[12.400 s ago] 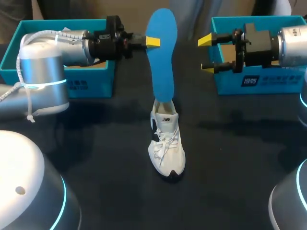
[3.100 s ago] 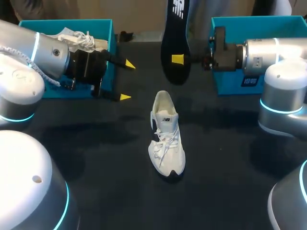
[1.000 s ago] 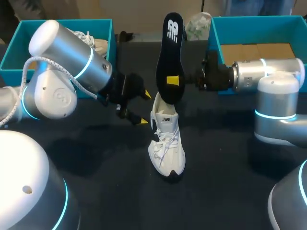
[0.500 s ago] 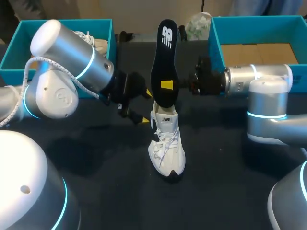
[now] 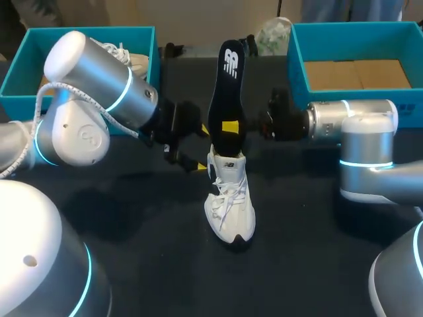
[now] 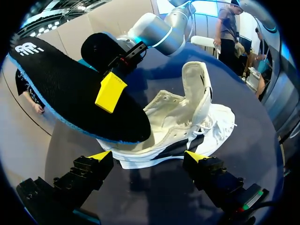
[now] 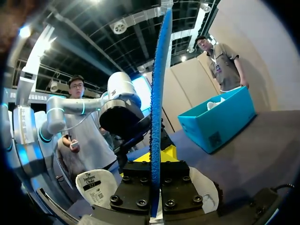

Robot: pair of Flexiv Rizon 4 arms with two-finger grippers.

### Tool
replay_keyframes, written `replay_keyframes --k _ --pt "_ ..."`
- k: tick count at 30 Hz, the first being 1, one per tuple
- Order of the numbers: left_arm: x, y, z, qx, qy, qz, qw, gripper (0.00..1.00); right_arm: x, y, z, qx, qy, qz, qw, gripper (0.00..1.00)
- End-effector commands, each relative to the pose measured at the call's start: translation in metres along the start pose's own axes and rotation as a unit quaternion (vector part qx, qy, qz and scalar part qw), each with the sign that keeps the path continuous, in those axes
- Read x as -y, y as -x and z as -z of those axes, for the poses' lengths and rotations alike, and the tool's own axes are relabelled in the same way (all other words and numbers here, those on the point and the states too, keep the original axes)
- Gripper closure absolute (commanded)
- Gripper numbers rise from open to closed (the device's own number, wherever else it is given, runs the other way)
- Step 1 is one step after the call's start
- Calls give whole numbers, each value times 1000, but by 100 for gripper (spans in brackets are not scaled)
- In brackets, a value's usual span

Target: Take the shoe out of the shoebox, open the shoe tongue, remove and reinsert the insole, then place the shoe into the shoebox

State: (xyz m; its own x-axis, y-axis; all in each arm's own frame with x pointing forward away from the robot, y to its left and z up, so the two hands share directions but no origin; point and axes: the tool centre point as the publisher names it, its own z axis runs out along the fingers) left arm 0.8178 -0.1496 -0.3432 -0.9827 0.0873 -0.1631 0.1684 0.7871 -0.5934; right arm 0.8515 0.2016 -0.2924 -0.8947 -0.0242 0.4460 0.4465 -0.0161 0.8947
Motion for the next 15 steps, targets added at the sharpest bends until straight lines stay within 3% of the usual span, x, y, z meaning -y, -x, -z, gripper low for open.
replay_keyframes --k 1,15 --pt "1 2 -2 -1 2 0 1000 0 0 4 -1 -3 -1 -1 1000 100" --pt "1 2 -2 -1 2 0 1000 0 1 4 -2 -3 -4 -1 1000 100"
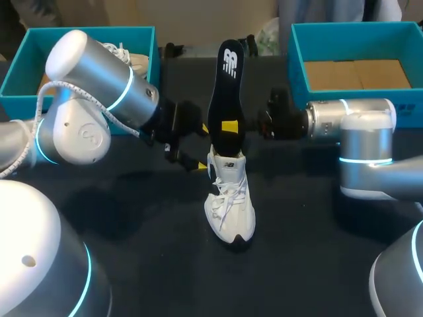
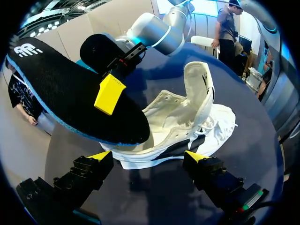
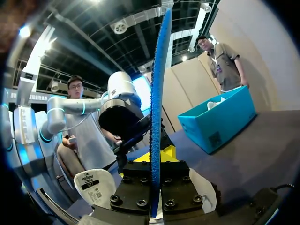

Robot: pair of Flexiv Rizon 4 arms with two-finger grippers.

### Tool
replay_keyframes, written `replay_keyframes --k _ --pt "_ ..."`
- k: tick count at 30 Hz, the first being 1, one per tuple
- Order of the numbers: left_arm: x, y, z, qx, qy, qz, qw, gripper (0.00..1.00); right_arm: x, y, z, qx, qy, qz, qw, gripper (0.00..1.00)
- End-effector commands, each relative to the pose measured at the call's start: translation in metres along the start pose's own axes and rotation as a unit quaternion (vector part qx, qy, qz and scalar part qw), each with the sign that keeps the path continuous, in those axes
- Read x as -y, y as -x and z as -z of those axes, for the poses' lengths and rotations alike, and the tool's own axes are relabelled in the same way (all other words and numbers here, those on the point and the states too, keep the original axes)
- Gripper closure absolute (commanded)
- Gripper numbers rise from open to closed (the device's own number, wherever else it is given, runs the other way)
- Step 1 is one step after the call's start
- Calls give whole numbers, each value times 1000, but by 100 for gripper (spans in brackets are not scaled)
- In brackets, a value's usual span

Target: Take the shoe out of the shoebox, open the shoe tongue, remove and reinsert the insole, then place the shoe into the shoebox

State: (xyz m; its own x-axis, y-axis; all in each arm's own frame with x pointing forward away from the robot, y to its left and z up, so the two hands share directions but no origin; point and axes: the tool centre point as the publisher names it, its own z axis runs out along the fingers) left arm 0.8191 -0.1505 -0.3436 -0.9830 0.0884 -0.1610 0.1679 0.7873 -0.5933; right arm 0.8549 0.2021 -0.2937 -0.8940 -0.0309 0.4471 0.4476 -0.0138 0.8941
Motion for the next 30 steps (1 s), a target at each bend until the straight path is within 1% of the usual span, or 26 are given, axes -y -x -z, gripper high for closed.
replay_keyframes --k 1,7,11,13,17,30 --pt "1 0 -1 0 2 0 1000 0 2 1 -2 1 -3 -1 1000 100" --pt "1 0 -1 0 2 0 1000 0 13 2 -3 3 -7 -2 1000 100" --pt "1 0 -1 0 2 0 1000 0 22 1 -2 1 -13 -12 1000 100" --pt "1 0 -1 0 2 0 1000 0 27 2 -3 0 -24 -21 1000 100" --pt "1 0 -1 0 2 0 1000 0 39 2 -1 2 -24 -32 999 100" --pt "1 0 -1 0 2 0 1000 0 68 -12 -2 6 -38 -60 997 100"
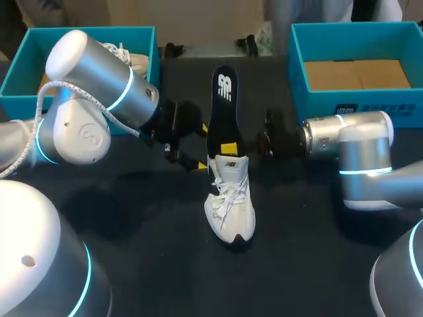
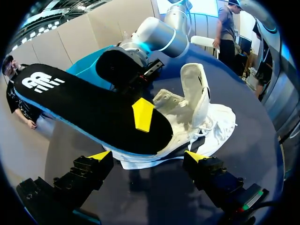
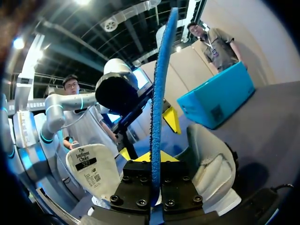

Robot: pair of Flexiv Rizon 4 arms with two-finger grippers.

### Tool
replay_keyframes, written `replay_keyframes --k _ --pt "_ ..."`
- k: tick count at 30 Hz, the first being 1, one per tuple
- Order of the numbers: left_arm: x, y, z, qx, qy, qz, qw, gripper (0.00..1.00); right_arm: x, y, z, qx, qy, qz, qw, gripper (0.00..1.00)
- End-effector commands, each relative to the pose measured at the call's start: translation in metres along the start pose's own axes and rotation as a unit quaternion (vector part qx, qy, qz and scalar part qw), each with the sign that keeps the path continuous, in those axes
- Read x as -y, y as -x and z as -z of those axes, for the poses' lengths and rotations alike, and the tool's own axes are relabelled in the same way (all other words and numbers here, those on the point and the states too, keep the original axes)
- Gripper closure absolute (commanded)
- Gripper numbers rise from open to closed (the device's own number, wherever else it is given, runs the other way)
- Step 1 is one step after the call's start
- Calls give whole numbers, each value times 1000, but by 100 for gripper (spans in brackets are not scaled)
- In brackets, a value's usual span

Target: Take the shoe out of the shoebox, open the shoe tongue, remove and reinsert the insole, then place the shoe into the shoebox

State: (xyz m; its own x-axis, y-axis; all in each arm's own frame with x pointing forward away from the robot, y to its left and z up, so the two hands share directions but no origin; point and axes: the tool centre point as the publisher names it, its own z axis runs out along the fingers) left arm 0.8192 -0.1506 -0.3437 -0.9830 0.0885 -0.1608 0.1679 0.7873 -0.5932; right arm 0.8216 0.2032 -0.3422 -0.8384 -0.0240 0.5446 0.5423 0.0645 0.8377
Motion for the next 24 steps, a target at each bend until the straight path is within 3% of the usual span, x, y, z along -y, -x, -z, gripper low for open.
replay_keyframes --k 1,8,13,18,24 --pt "1 0 -1 0 2 0 1000 0 13 -3 -3 4 -4 -9 1000 100" --pt "1 0 -1 0 2 0 1000 0 23 -4 -5 9 -10 -26 1000 100" --pt "1 0 -1 0 2 0 1000 0 14 -6 -2 15 -7 -13 1000 100" --pt "1 0 -1 0 2 0 1000 0 2 -9 1 20 -9 7 1000 76" --pt "1 0 -1 0 2 0 1000 0 -12 -12 1 20 -14 27 999 74"
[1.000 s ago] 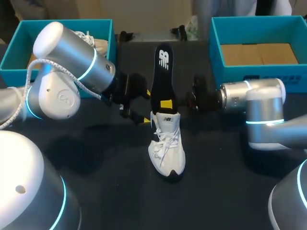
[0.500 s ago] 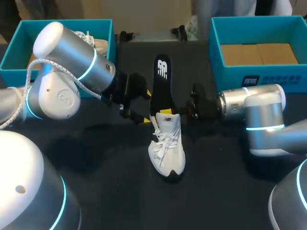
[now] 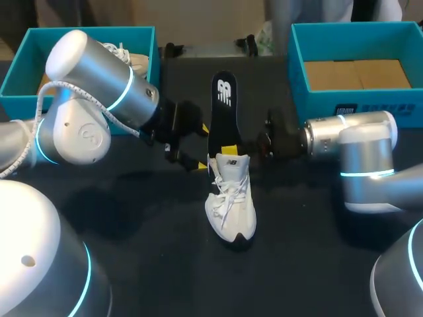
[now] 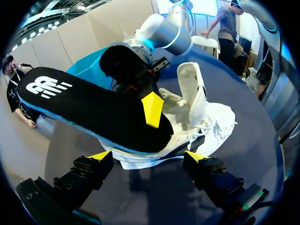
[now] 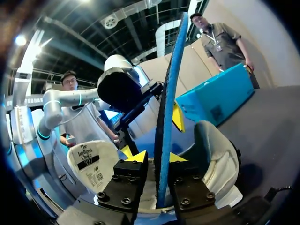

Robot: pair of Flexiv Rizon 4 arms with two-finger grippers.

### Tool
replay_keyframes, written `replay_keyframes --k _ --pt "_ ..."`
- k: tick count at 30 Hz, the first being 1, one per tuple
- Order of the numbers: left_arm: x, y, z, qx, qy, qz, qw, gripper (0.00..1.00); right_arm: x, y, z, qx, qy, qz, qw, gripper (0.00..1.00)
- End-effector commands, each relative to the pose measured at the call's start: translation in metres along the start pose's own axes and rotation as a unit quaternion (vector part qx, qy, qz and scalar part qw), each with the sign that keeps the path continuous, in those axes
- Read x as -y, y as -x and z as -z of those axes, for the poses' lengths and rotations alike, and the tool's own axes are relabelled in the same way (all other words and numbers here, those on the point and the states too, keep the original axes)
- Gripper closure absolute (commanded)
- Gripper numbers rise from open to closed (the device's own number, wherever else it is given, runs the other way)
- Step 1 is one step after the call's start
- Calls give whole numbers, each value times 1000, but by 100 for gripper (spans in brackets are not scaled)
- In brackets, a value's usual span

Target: Take the shoe out of the shoebox, open the shoe tongue, remove and reinsert the insole, then place the shoe into the shoebox

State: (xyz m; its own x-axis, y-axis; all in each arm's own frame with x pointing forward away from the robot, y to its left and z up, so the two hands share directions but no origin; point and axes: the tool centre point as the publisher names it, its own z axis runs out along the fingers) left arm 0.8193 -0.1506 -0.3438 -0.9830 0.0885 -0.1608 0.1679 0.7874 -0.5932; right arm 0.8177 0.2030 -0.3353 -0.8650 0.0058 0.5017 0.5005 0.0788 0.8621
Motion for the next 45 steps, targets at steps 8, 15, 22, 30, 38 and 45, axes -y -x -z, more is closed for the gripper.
replay_keyframes --k 8,15,22,30,38,45 --pt "1 0 -1 0 2 0 1000 0 -23 0 2 1 -16 20 1000 73" --pt "1 0 -1 0 2 0 1000 0 -25 6 3 0 -41 12 999 100" --pt "1 0 -1 0 2 0 1000 0 -8 5 5 5 -63 -16 998 100" --pt "1 0 -1 0 2 0 1000 0 15 -4 2 14 -80 -52 995 100" --pt "1 0 -1 0 2 0 1000 0 31 -11 0 18 -74 -72 995 100" --pt "1 0 -1 0 2 0 1000 0 17 -9 3 29 -71 -45 996 87"
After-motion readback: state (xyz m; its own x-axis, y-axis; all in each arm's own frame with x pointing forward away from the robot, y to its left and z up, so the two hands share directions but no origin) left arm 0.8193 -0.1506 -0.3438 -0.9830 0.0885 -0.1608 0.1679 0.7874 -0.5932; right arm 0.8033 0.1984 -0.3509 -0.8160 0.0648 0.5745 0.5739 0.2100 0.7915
